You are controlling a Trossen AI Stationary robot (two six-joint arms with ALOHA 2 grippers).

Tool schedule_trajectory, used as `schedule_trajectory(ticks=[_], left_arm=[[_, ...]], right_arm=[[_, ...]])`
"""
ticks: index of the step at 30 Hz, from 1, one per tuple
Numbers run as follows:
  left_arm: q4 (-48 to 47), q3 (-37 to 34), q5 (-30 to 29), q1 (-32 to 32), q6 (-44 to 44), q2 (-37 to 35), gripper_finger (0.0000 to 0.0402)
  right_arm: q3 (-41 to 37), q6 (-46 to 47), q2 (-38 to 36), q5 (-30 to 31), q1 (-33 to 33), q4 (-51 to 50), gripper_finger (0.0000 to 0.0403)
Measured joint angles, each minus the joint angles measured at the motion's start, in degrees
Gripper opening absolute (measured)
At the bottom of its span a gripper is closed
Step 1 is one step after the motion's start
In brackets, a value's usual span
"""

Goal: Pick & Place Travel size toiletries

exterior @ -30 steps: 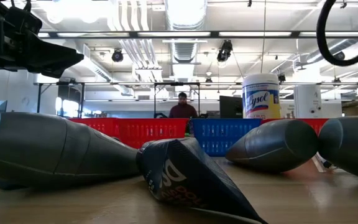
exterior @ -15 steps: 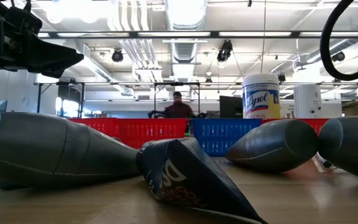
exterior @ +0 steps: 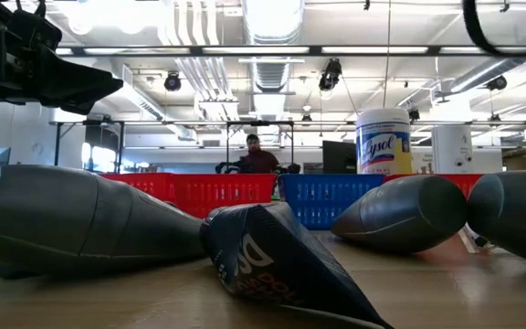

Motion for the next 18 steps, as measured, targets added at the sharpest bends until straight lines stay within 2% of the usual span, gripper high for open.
schedule_trajectory(ticks=[2, 5, 9, 15, 18], left_arm=[[0.0, 0.0, 0.0, 0.0, 0.0, 0.0, 0.017], [0.0, 0.01, 0.0, 0.02, 0.0, -0.01, 0.017], [0.0, 0.01, -0.01, 0.01, 0.0, 0.02, 0.017], [0.0, 0.0, 0.0, 0.01, 0.01, 0.04, 0.017], [0.0, 0.02, 0.0, 0.0, 0.0, 0.04, 0.017]], right_arm=[[0.15, 1.26, -2.85, 3.71, -0.55, 0.17, 0.0144], [0.64, 2.52, -7.79, 13.39, -2.52, 0.37, 0.0158], [0.64, -0.97, -13.33, 25.69, -8.8, 0.82, 0.0159], [0.66, -17.3, -15.48, 26.81, -23.2, 5.9, 0.015], [0.66, -22.43, -14.44, 24.44, -30.3, 8.96, 0.0159]])
